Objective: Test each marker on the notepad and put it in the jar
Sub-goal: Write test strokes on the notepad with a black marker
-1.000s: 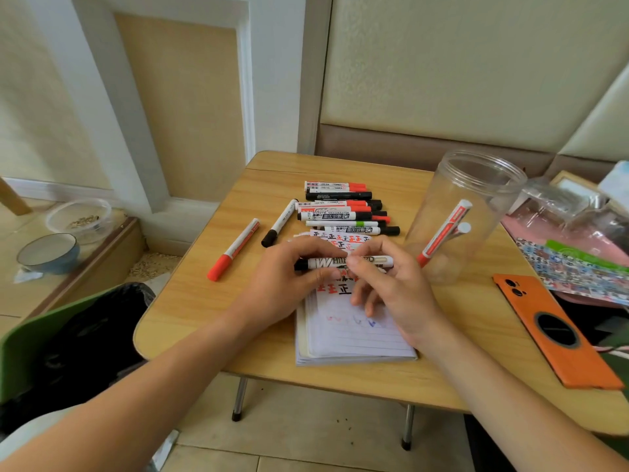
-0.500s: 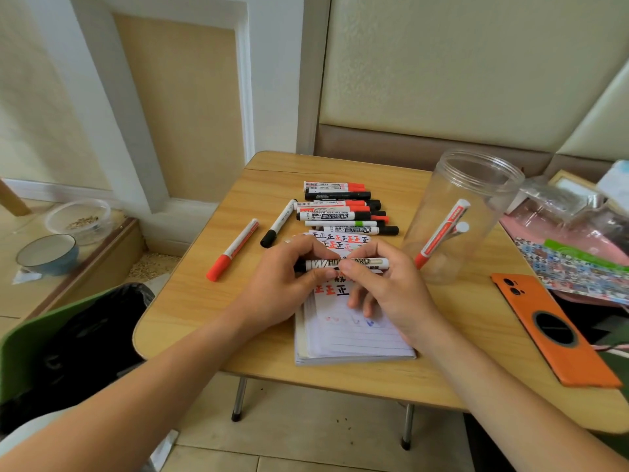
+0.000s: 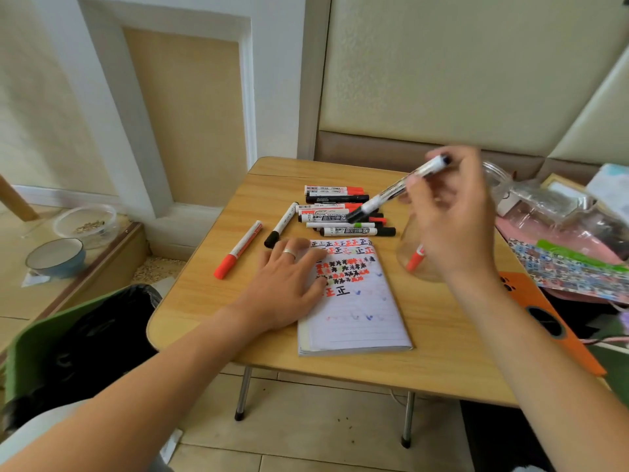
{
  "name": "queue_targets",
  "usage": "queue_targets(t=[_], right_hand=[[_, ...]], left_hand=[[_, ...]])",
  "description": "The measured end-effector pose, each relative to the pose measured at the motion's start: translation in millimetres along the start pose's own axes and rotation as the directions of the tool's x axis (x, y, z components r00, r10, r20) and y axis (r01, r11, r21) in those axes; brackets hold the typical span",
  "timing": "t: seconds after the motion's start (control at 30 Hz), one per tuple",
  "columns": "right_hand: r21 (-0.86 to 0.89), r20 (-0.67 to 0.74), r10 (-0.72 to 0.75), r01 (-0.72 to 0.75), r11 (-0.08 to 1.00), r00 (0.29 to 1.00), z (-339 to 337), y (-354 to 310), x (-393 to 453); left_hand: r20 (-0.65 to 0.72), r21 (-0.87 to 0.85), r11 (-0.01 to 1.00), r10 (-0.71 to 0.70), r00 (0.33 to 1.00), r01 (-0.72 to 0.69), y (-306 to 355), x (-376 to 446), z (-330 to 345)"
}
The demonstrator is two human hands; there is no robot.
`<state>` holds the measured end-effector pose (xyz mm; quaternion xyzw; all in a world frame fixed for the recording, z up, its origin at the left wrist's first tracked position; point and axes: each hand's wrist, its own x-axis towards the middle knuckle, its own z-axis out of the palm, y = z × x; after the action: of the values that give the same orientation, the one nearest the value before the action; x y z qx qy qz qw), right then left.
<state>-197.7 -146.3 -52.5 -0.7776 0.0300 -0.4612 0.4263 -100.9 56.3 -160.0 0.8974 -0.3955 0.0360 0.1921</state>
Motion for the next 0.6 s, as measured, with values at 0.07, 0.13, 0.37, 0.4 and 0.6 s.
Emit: queue_targets(t=[0.07,0.13,0.37,0.4,0.6], right_hand=[[-0.104,-0.131,-0.146,0.133,0.986,0.981,-12,-8,16],[-0.212,-0.203,-0.261,0.217,0.953,0.944,-25,-14,31],[-0.448,-0.191,-0.398,0.281,0.849,0.897,-42,-8,47],[-0.444,-0.203,-0.386,0.267,0.855,0.900,-41,-6,45],[-0.463,-0.356,-0.396,0.208,0.862,0.847,-41,-1,37]], left_hand=[[-0.006,0.027,1.000,0.004,1.000,-0.004,1,0,2],[-0.003,0.031,1.000,0.002,1.000,-0.002,1,0,3],[0.028,0.048,0.999,-0.002,1.000,0.001,1,-1,2],[0.038,0.036,0.999,-0.005,0.999,0.004,1,-1,2],[0.068,0.040,0.999,-0.009,0.998,0.006,3,-2,-1]])
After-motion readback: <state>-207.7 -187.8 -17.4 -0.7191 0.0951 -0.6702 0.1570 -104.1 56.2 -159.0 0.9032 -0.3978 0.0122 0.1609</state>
